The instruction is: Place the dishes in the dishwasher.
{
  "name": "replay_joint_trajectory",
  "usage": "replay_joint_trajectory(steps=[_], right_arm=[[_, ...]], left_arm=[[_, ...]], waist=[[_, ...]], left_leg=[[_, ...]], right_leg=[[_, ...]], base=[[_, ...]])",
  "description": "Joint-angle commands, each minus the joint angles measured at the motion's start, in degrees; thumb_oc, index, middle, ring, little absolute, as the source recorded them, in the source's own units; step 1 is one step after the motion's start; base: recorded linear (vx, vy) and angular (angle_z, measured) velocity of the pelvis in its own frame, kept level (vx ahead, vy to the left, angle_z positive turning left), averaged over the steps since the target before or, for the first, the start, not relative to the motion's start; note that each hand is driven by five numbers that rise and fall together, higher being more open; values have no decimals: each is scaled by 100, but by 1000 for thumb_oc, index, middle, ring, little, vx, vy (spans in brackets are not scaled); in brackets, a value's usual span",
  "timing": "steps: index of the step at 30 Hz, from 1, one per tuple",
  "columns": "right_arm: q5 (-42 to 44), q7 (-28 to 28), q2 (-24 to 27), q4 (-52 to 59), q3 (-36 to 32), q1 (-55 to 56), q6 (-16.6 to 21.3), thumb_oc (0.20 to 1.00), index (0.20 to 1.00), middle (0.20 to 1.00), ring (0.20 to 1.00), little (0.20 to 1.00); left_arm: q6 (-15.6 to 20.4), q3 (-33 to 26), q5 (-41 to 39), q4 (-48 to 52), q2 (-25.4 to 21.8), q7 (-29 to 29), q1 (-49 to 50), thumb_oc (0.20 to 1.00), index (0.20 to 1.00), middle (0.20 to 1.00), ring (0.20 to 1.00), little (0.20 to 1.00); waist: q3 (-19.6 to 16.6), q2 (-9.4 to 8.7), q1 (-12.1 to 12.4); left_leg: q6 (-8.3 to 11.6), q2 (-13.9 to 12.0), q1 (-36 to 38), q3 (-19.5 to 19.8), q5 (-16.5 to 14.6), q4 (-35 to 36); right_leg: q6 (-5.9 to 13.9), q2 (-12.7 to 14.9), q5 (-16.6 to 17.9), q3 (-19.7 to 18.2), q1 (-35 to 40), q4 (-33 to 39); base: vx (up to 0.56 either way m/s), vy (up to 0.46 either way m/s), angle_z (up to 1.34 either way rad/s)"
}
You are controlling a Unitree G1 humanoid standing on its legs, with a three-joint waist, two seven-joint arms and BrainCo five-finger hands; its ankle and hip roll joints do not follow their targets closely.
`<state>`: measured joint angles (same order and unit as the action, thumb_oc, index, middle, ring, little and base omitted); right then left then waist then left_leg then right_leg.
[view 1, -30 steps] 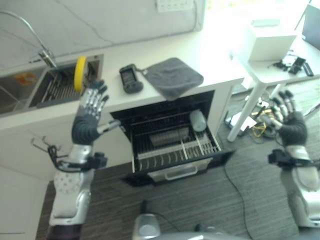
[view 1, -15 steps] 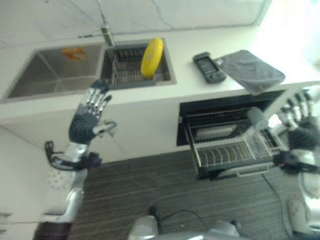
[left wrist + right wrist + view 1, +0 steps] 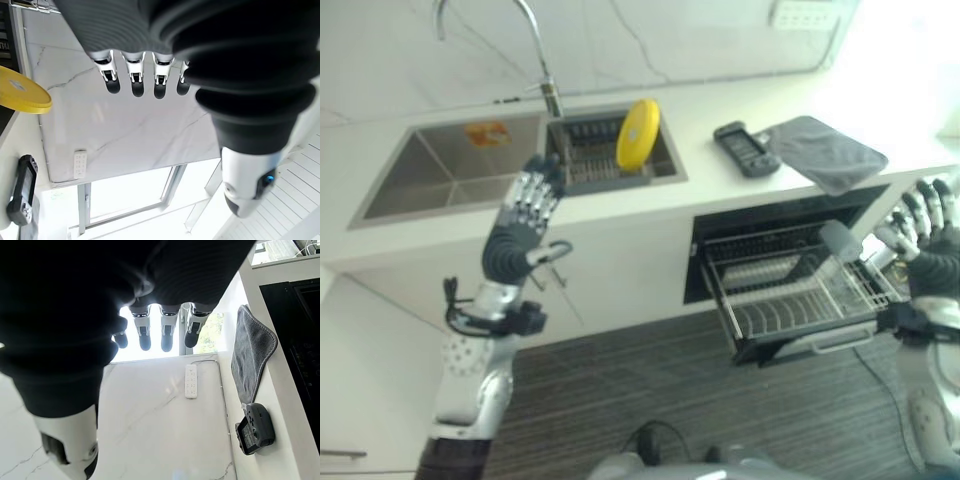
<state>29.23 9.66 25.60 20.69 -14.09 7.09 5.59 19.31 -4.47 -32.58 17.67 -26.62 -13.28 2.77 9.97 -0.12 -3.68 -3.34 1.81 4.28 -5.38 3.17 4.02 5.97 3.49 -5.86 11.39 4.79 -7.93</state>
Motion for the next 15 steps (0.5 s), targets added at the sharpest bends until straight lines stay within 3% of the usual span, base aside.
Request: replay_joint_trajectory(steps=[1, 6, 7, 8, 9, 10, 11, 12, 13, 15], right_arm=[[-108, -72, 91, 156, -128, -384, 324, 1000, 1000, 1000, 1000, 1000], [-104, -124, 145, 123, -231, -279, 252, 1000, 1000, 1000, 1000, 1000], [-104, -111, 203, 88, -264, -252, 269, 1000, 1000, 1000, 1000, 1000], [-140, -67, 316, 100, -330, -210, 270, 1000, 1000, 1000, 1000, 1000], [-168, -60, 351, 95, -359, -195, 266, 1000, 1000, 1000, 1000, 1000], [-227, -38, 377, 100, -394, -209, 234, 1000, 1000, 1000, 1000, 1000], [-216, -40, 413, 77, -410, -250, 203, 1000, 1000, 1000, 1000, 1000], [-162, -93, 473, 24, -429, -342, 170, 1000, 1000, 1000, 1000, 1000], [-155, -149, 494, 13, -425, -369, 150, 1000, 1000, 1000, 1000, 1000], [-152, -255, 543, -9, -389, -411, 121, 1000, 1000, 1000, 1000, 1000]], left_arm=[[194, -75, 44, 197, -77, -28, -190, 1000, 1000, 1000, 1000, 1000], [121, -128, -130, 217, -58, -198, -28, 1000, 1000, 1000, 1000, 1000], [112, -80, -266, 248, -61, -249, -22, 1000, 1000, 1000, 1000, 1000], [108, -19, -337, 348, -22, -276, -40, 1000, 1000, 1000, 1000, 1000], [120, -3, -326, 375, -2, -287, -31, 1000, 1000, 1000, 1000, 1000], [86, -2, -296, 417, 40, -297, -45, 1000, 1000, 1000, 1000, 1000], [62, -11, -320, 404, 42, -303, -56, 1000, 1000, 1000, 1000, 1000], [80, -36, -438, 377, 16, -316, -32, 1000, 1000, 1000, 1000, 1000], [98, -50, -487, 374, 11, -307, 4, 1000, 1000, 1000, 1000, 1000], [174, -68, -722, 351, 29, -241, 100, 1000, 1000, 1000, 1000, 1000]], waist=[[-116, 64, -69], [-168, 100, -103], [-103, 47, -111], [40, -73, -116], [75, -77, -120], [127, -137, -134], [132, -159, -155], [124, -144, -165], [87, -103, -157], [1, -40, -85]], left_leg=[[463, 19, 425, 114, -359, 98], [509, -64, 622, -181, -413, 79], [683, -73, 450, -375, -344, -530], [1034, -231, -101, -541, 125, -1866], [1166, -356, -295, -528, 204, -2211], [1210, -653, -553, -665, 239, -2409], [1163, -846, -554, -868, 174, -2210], [1052, -1044, -405, -1128, 58, -1510], [1040, -1100, -313, -1127, 126, -928], [1095, -1219, -235, -770, 375, 69]], right_leg=[[35, -303, 838, 141, -423, 313], [-93, -364, 576, -19, -206, 492], [-177, -341, 557, -79, -80, 565], [-305, -202, 599, -32, 53, 659], [-327, -188, 560, 11, 133, 691], [-330, -107, 571, 107, 204, 725], [-305, -75, 571, 148, 253, 767], [-209, -43, 566, 142, 319, 862], [-152, -58, 568, 70, 356, 950], [-83, -75, 537, -224, 492, 1166]], base=[[16, -85, 9], [62, -112, 1], [-39, -110, 4], [-3, -67, 7], [-14, -31, 15], [28, 20, 48], [54, 154, 38], [125, 251, 17], [194, 371, -24], [225, 368, -54]])
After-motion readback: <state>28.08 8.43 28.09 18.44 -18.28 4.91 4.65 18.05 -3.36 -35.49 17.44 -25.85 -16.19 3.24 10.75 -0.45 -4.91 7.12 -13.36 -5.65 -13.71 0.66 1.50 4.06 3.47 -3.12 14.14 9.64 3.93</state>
